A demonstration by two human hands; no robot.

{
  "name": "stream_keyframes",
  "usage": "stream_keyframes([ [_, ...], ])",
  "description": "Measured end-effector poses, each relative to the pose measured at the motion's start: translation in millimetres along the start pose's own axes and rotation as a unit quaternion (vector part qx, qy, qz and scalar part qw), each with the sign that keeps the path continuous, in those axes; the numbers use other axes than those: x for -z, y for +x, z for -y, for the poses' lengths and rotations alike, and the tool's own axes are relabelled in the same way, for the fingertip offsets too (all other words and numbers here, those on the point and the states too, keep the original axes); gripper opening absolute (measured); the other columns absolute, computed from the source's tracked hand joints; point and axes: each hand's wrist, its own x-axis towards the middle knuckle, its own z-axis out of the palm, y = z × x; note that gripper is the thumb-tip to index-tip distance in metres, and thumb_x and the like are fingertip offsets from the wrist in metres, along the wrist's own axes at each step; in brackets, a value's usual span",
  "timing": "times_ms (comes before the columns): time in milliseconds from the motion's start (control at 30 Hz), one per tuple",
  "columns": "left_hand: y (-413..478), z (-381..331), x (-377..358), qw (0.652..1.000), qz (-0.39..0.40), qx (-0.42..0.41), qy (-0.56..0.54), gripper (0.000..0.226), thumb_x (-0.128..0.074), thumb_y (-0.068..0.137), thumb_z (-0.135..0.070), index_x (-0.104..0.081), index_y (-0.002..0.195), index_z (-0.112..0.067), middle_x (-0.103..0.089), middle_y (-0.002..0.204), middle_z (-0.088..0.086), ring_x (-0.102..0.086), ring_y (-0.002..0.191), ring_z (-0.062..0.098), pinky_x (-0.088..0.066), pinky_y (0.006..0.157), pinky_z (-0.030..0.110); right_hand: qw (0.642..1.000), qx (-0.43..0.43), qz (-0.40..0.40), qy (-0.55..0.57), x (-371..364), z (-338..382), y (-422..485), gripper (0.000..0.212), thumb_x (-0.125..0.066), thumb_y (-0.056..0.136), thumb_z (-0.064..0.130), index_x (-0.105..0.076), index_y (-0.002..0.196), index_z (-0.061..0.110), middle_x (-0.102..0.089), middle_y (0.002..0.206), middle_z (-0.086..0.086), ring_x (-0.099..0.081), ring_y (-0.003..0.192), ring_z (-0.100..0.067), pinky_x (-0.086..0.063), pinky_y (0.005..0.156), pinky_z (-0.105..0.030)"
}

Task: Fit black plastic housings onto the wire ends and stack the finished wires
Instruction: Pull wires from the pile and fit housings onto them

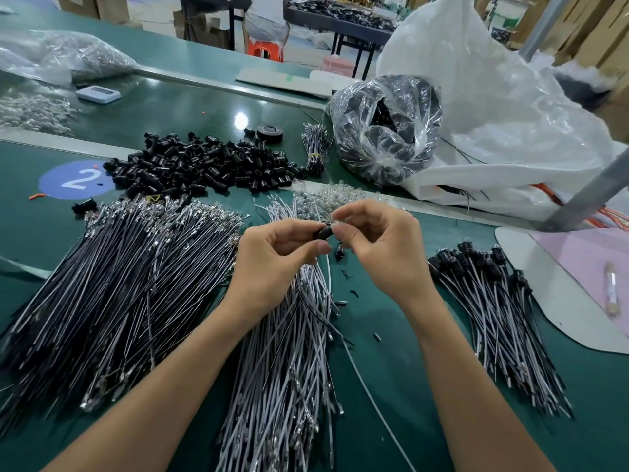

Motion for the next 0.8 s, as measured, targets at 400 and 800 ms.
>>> stream_keyframes([
  [400, -2.1, -2.9, 0.6, 1.000, -0.010, -0.021, -0.002, 0.029, -0.079, 0.066, -0.014, -0.074, 0.093, -0.005, -0.076, 0.077, 0.007, -0.074, 0.069, 0.019, -0.059, 0.065, 0.024, 0.983, -0.042, 0.077, 0.159, 7.5, -11.8, 2.0, 0.021, -0.064, 0.087, -0.007, -0.072, 0.085, 0.013, -0.070, 0.064, 0.003, -0.063, 0.058, -0.009, -0.049, 0.057, -0.018],
  [800, -4.2, -0.4, -3.6, 0.998, -0.017, 0.010, -0.068, 0.020, -0.077, 0.068, -0.013, -0.073, 0.086, -0.006, -0.076, 0.079, 0.012, -0.074, 0.071, 0.024, -0.059, 0.064, 0.025, 0.969, -0.067, 0.046, 0.233, -1.6, -13.1, -1.0, 0.018, -0.063, 0.086, -0.010, -0.069, 0.081, 0.006, -0.068, 0.061, 0.002, -0.059, 0.056, -0.008, -0.048, 0.055, -0.018],
])
